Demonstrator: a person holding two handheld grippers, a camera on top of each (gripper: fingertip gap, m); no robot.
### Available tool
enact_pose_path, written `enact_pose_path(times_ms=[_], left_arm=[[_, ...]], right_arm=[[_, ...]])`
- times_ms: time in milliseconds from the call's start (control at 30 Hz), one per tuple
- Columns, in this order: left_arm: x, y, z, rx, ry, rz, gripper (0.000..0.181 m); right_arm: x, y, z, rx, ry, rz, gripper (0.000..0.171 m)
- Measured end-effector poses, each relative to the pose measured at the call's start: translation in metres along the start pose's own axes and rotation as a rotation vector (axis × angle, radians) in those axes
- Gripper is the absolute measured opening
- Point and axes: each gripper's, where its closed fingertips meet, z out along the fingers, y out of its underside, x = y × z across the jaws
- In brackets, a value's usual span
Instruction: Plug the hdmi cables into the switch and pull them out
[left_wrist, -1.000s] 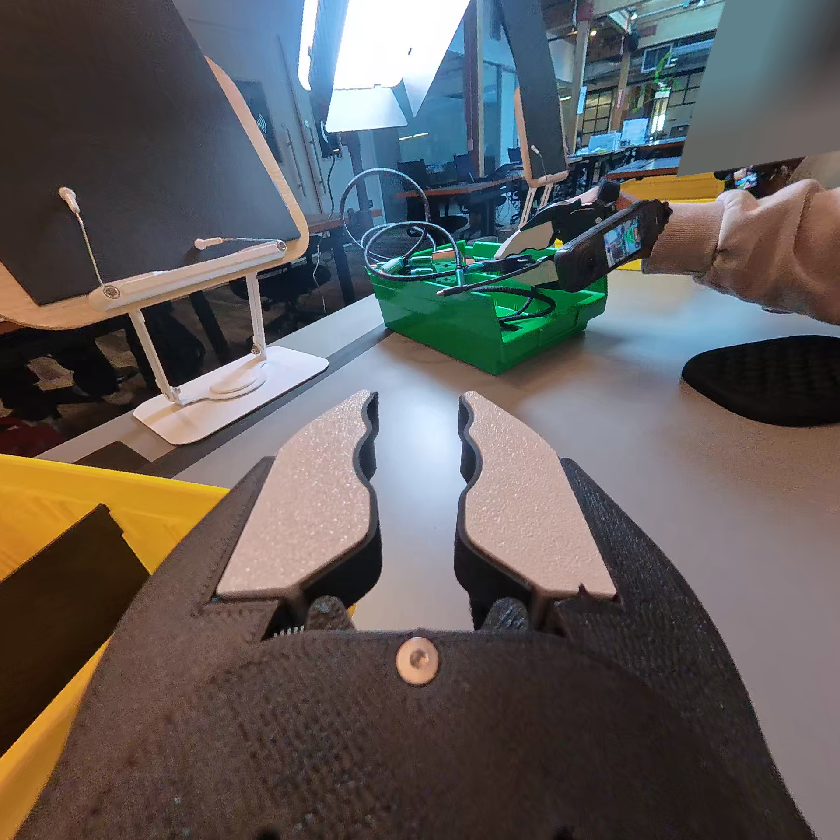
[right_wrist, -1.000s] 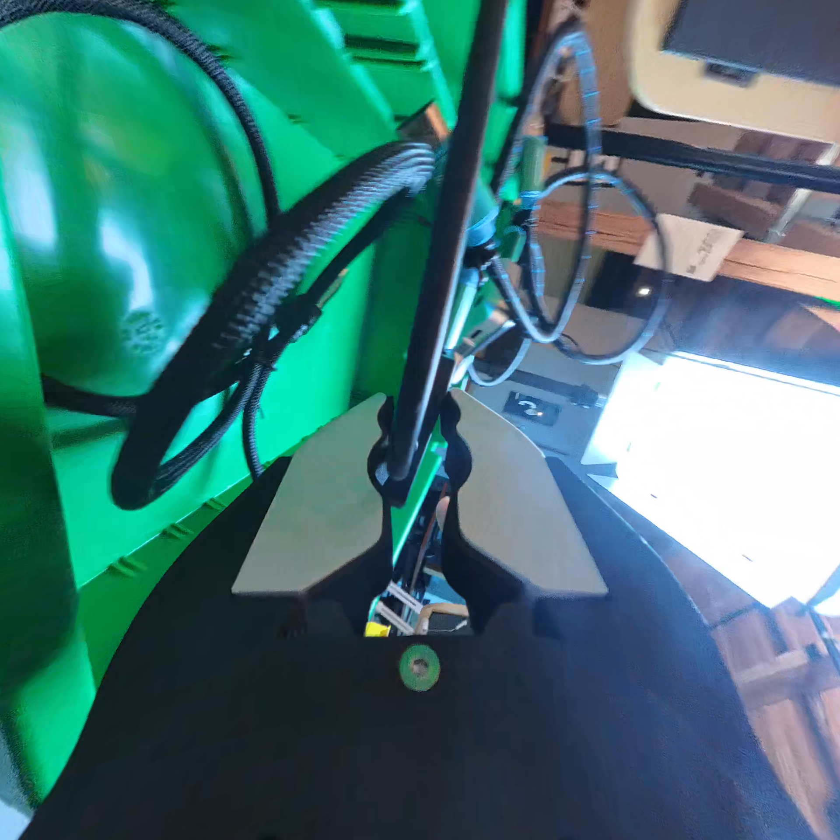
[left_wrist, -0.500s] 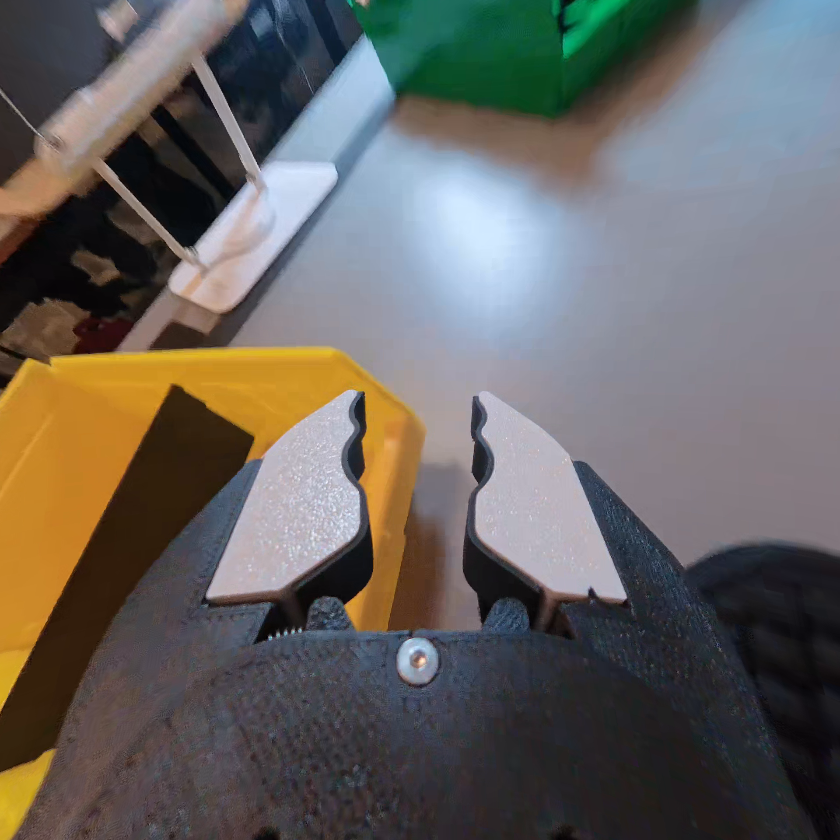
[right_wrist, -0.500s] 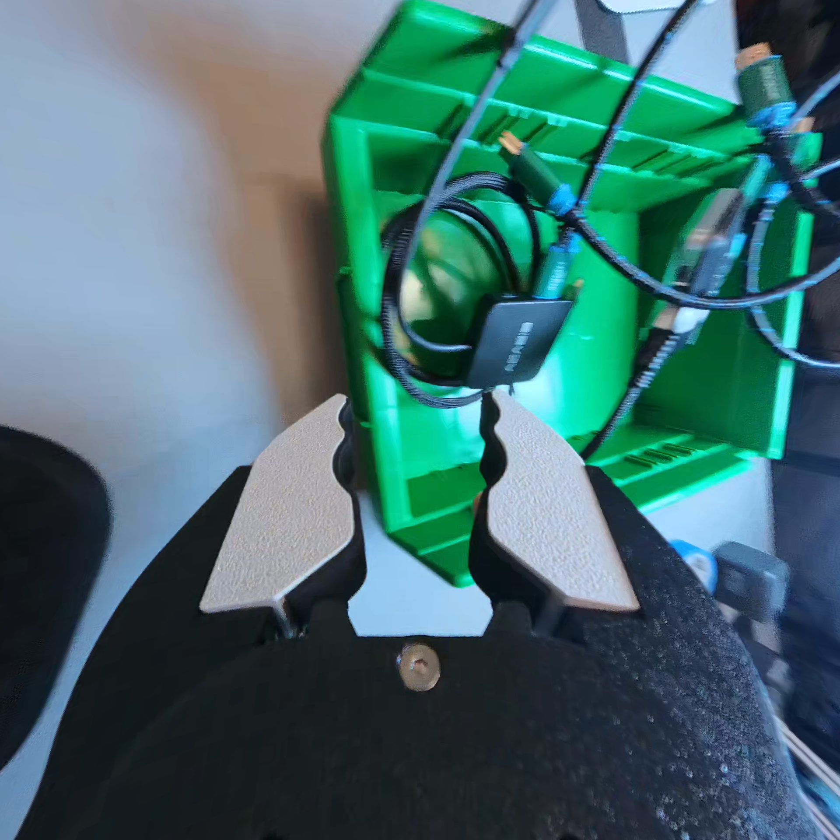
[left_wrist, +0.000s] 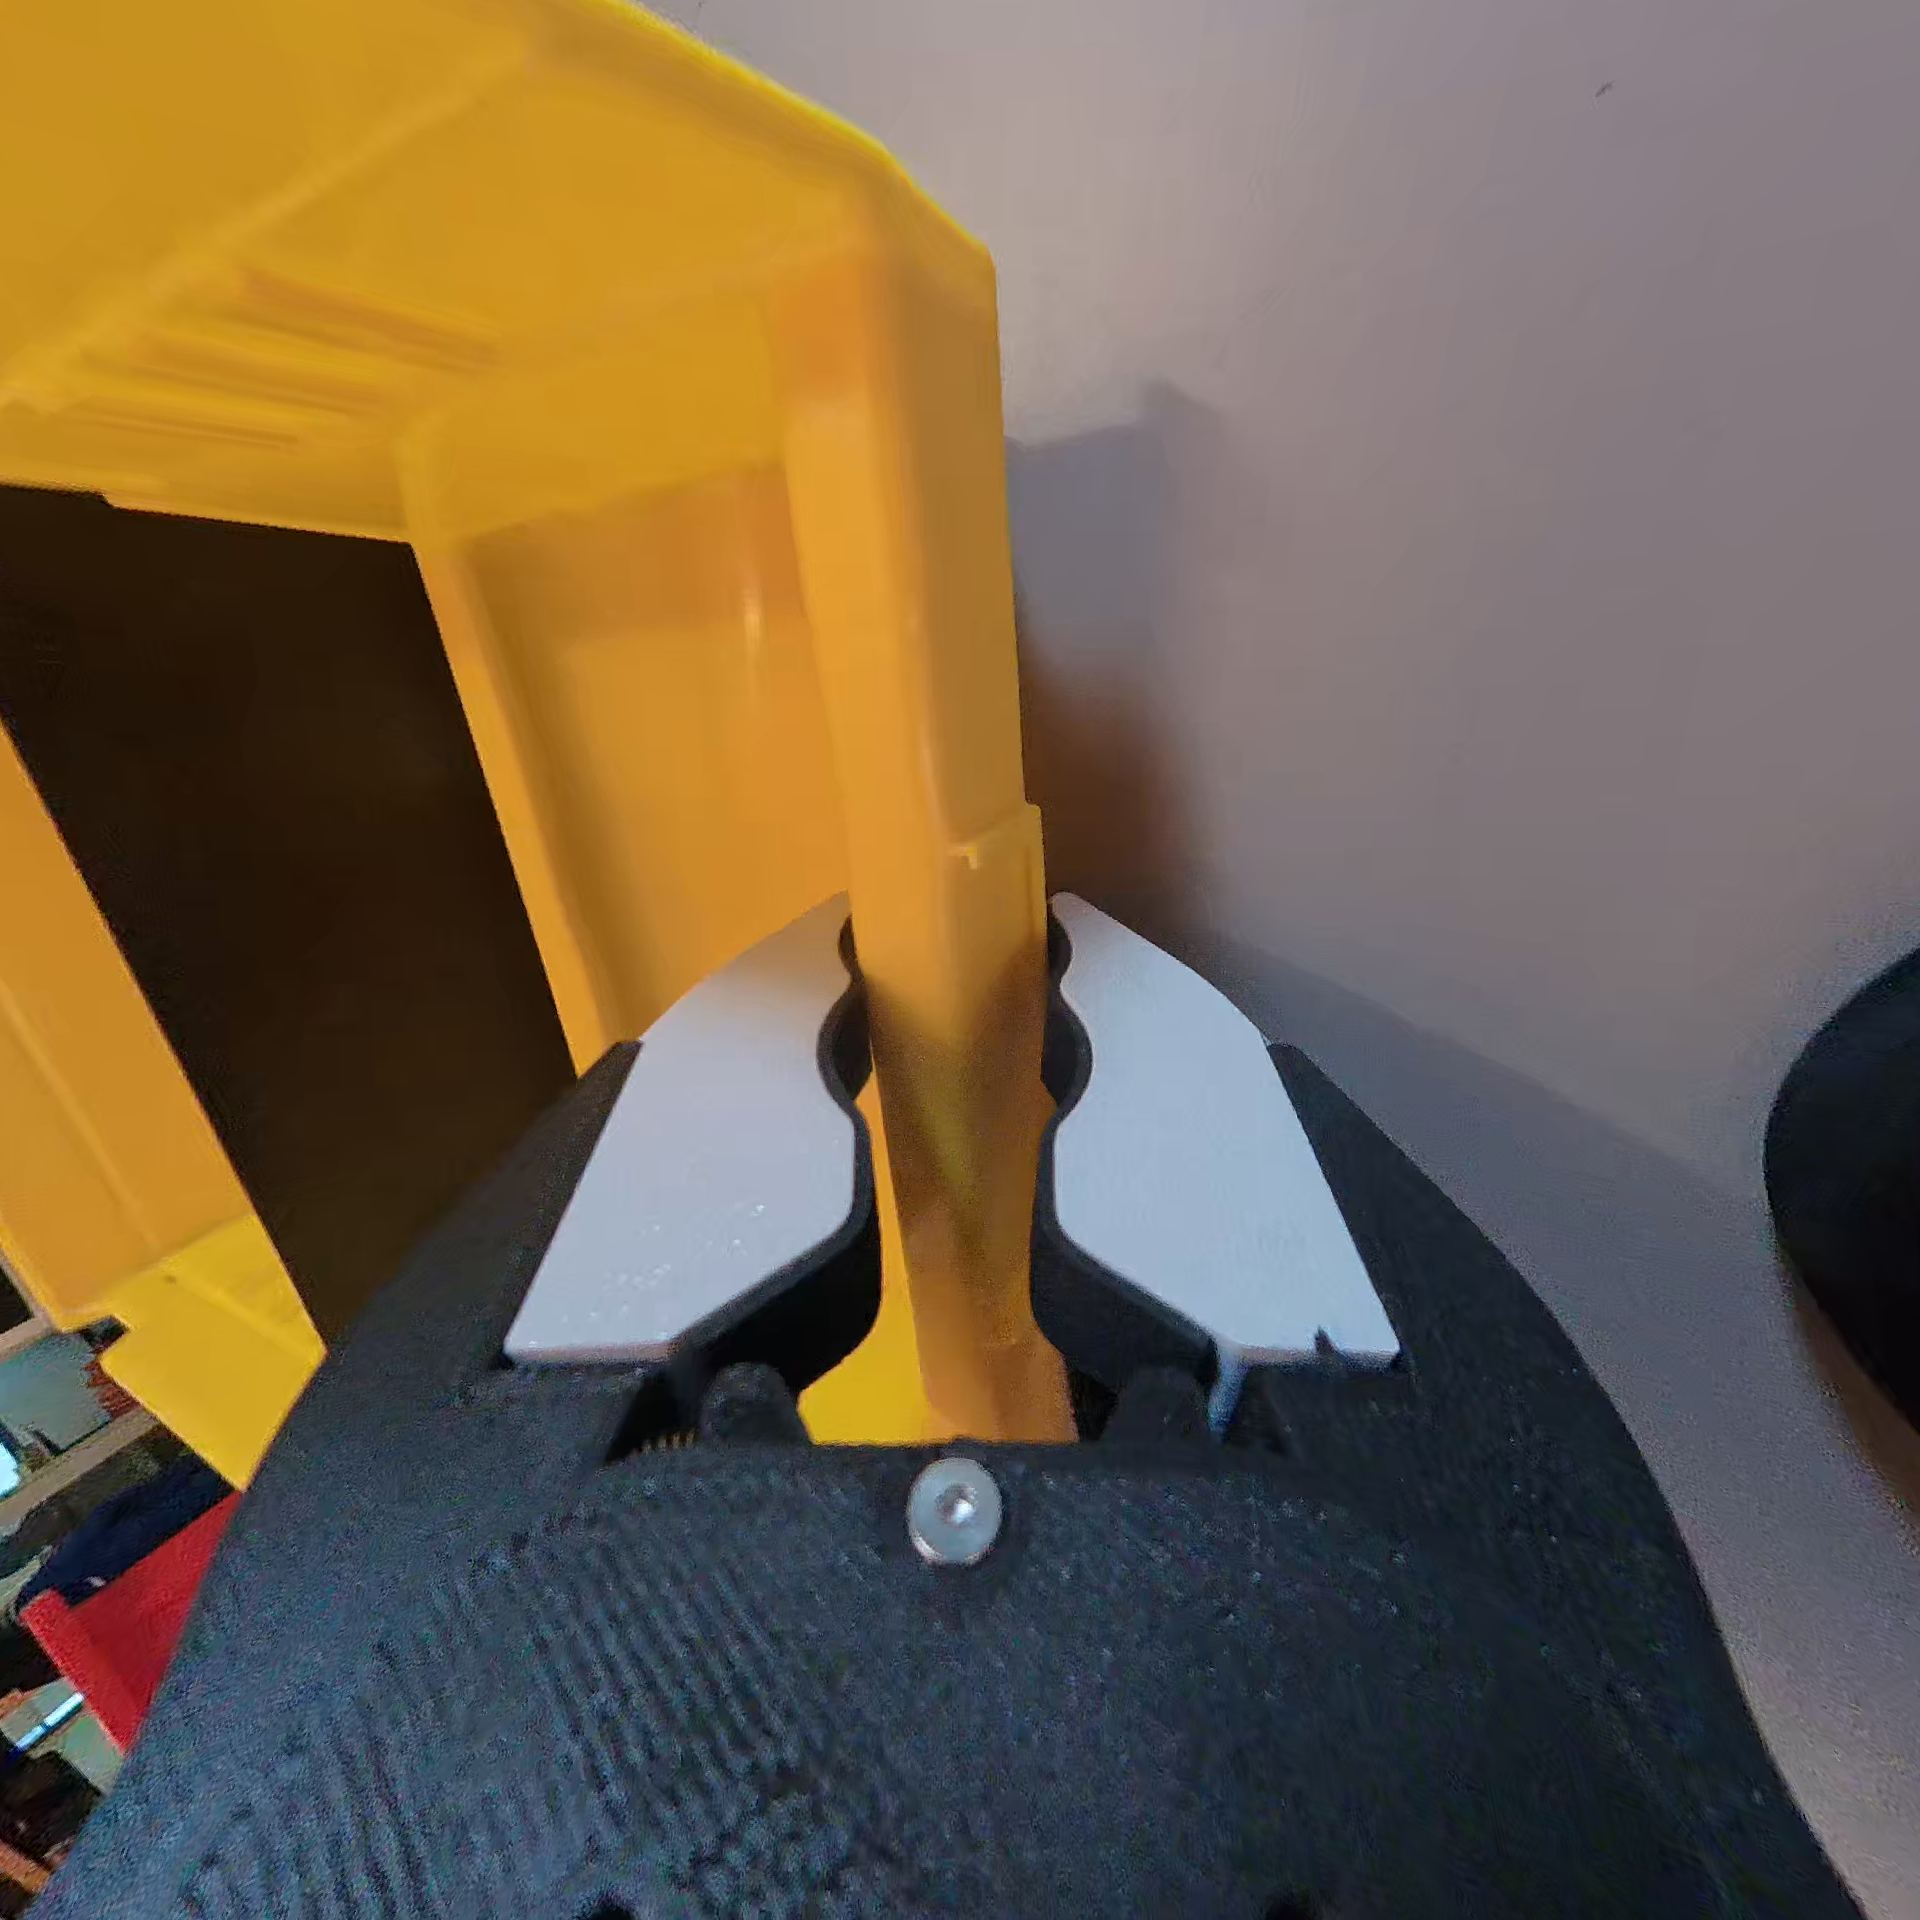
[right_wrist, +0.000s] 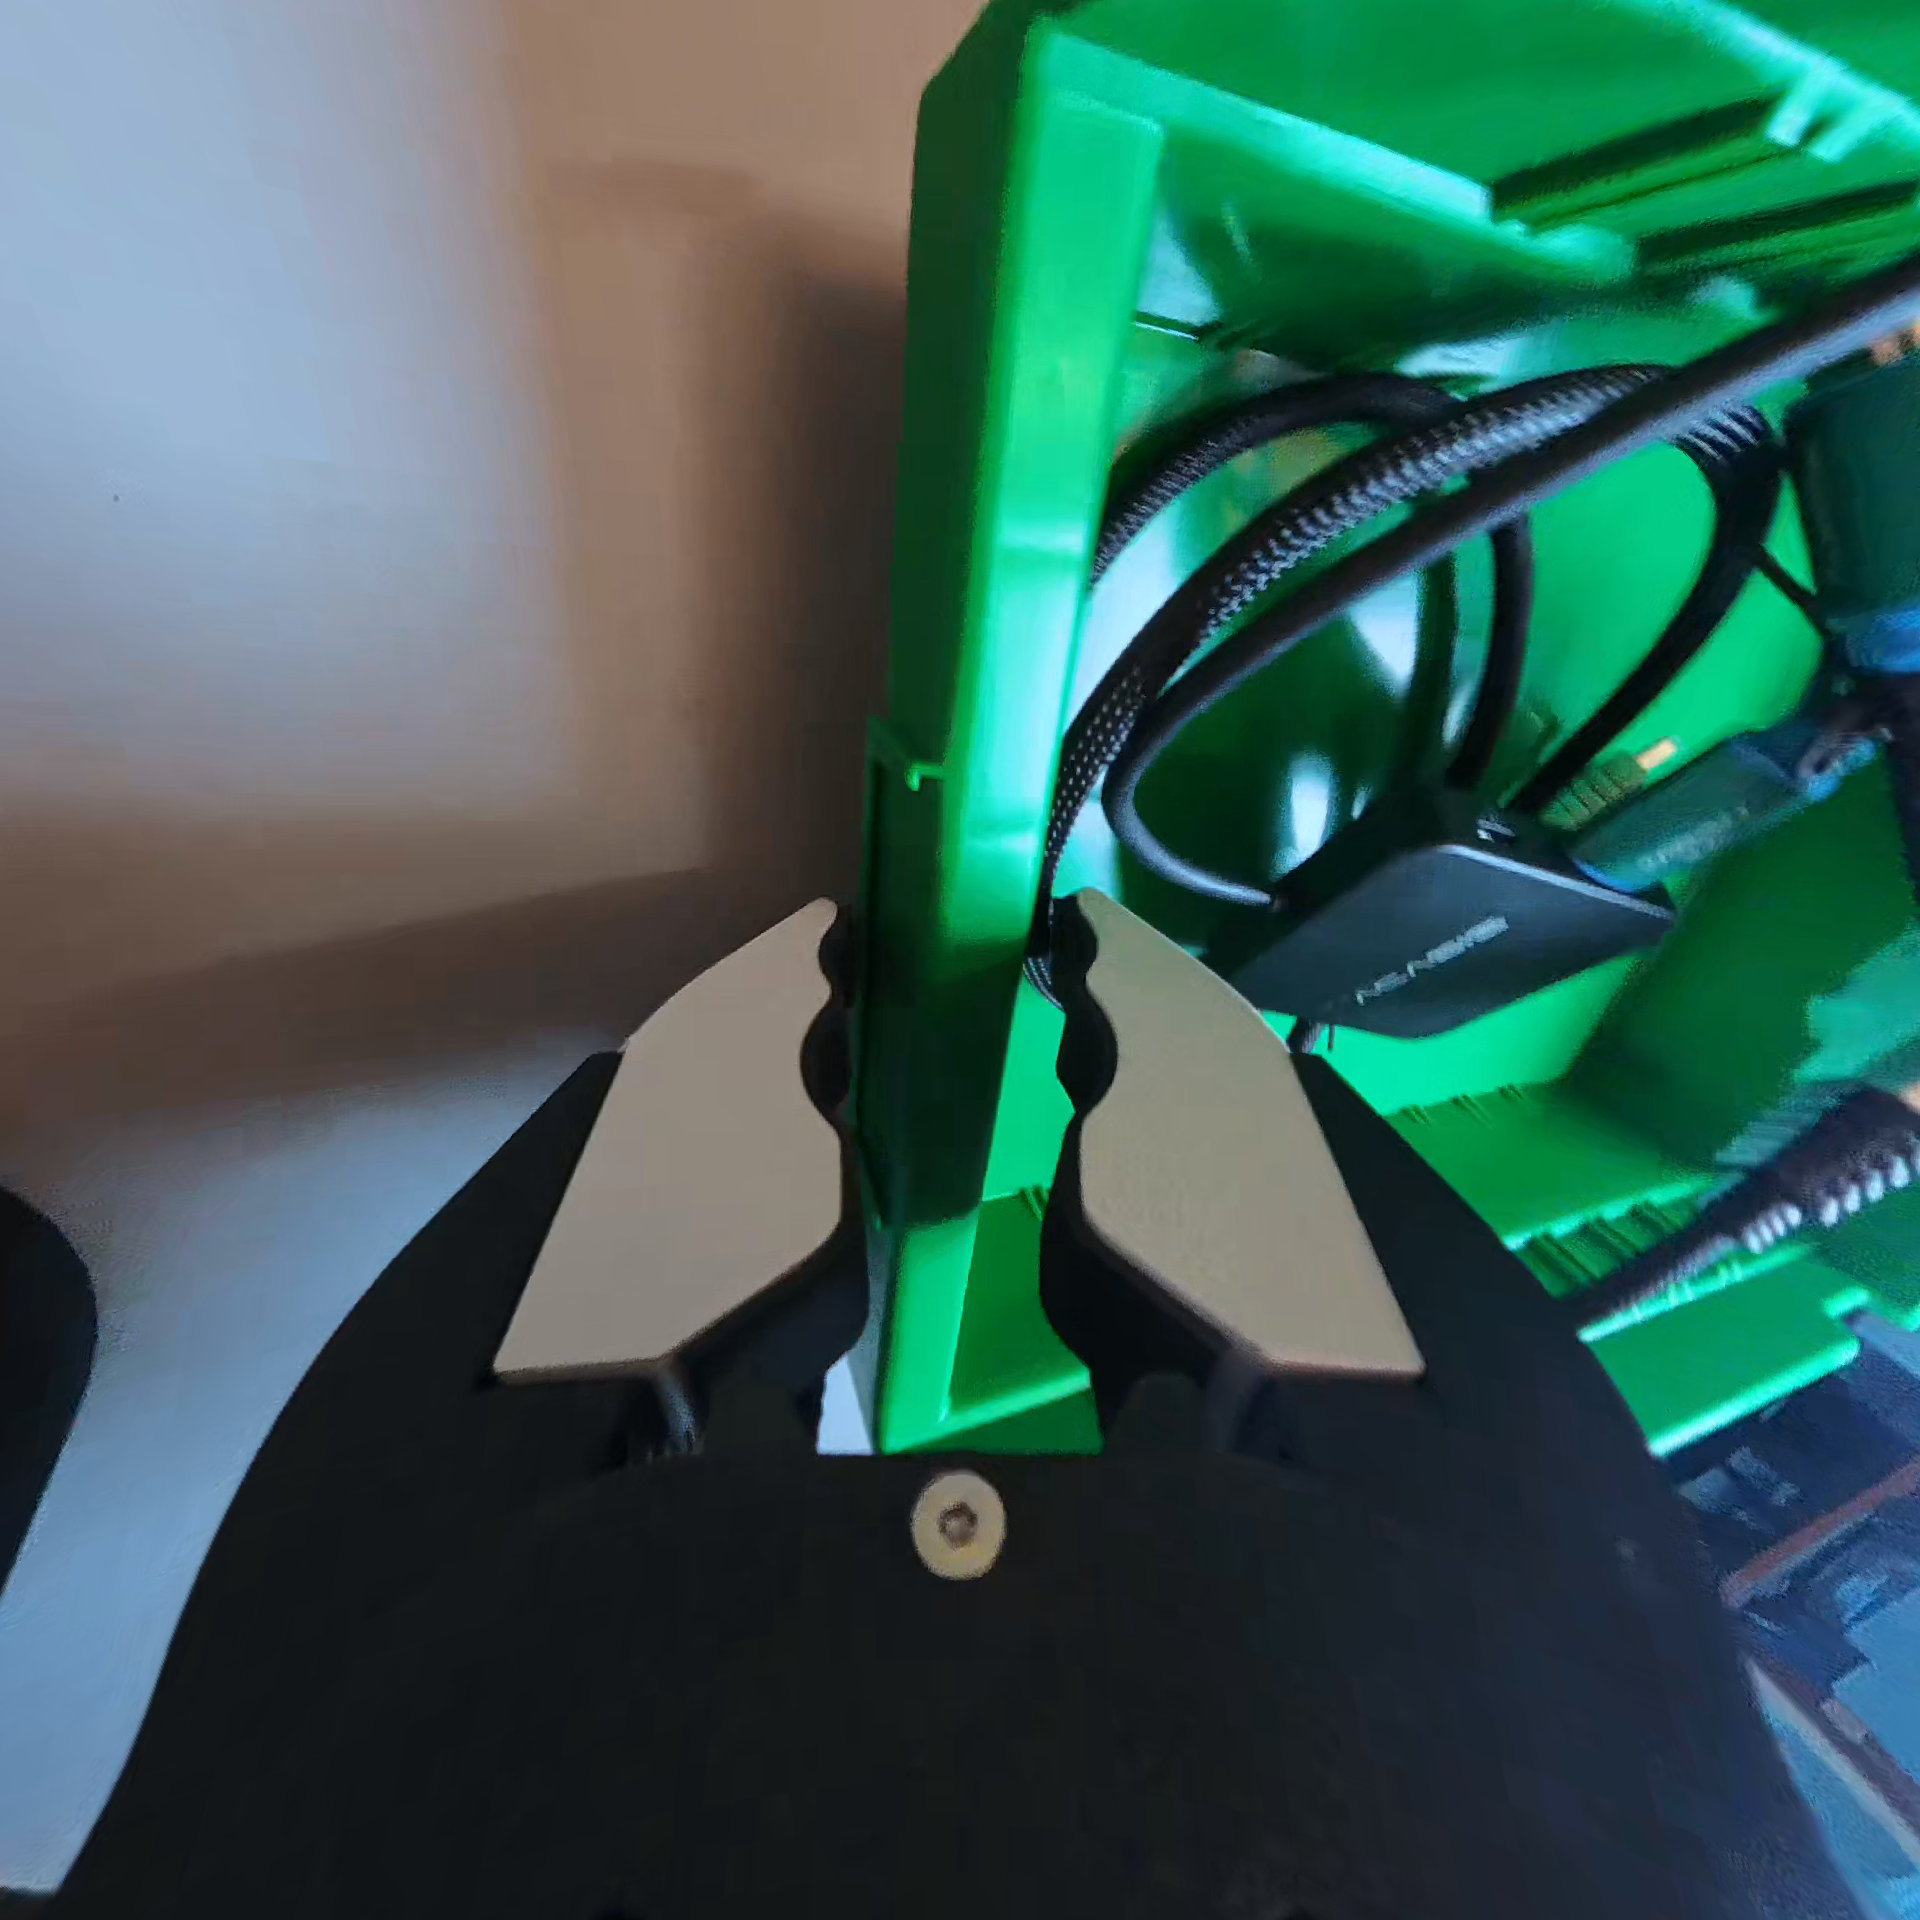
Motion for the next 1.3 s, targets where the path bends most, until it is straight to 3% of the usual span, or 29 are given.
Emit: enact_pose_path(times_ms=[200, 400, 533, 600, 700, 800, 900, 967, 1033, 1133, 1300], left_arm=[[0.001, -0.035, 0.001, 0.078, 0.008, 0.029, 0.03], [0.021, -0.093, -0.006, 0.193, -0.003, 0.179, 0.03], [0.024, -0.142, -0.018, 0.311, -0.084, 0.281, 0.033], [0.023, -0.163, -0.036, 0.408, -0.097, 0.253, 0.041], [0.044, -0.199, -0.08, 0.658, 0.007, 0.069, 0.045], [0.079, -0.232, -0.116, 0.878, 0.153, -0.12, 0.044], [0.103, -0.256, -0.127, 0.952, 0.222, -0.294, 0.045], [0.112, -0.273, -0.132, 1.025, 0.255, -0.446, 0.044], [0.109, -0.281, -0.131, 1.076, 0.216, -0.612, 0.038], [0.106, -0.281, -0.117, 1.081, 0.155, -0.758, 0.043], [0.1, -0.295, -0.099, 1.052, 0.137, -0.758, 0.047]], right_arm=[[-0.01, -0.007, -0.005, -0.017, 0.131, -0.178, 0.034], [-0.059, -0.028, -0.025, 0.095, 0.176, -0.263, 0.034], [-0.103, -0.055, -0.044, 0.287, 0.152, -0.207, 0.035], [-0.122, -0.07, -0.069, 0.447, 0.158, -0.112, 0.035], [-0.144, -0.08, -0.138, 0.842, 0.046, 0.201, 0.036], [-0.123, -0.031, -0.182, 1.097, 0.115, 0.571, 0.038], [-0.107, 0.033, -0.164, 1.14, 0.153, 0.906, 0.043], [-0.11, 0.048, -0.134, 1.072, 0.134, 0.995, 0.052], [-0.116, 0.045, -0.114, 1.039, 0.11, 1.017, 0.057], [-0.109, 0.035, -0.117, 1.055, 0.152, 1.018, 0.05], [-0.09, 0.027, -0.096, 0.903, 0.202, 0.999, 0.028]])
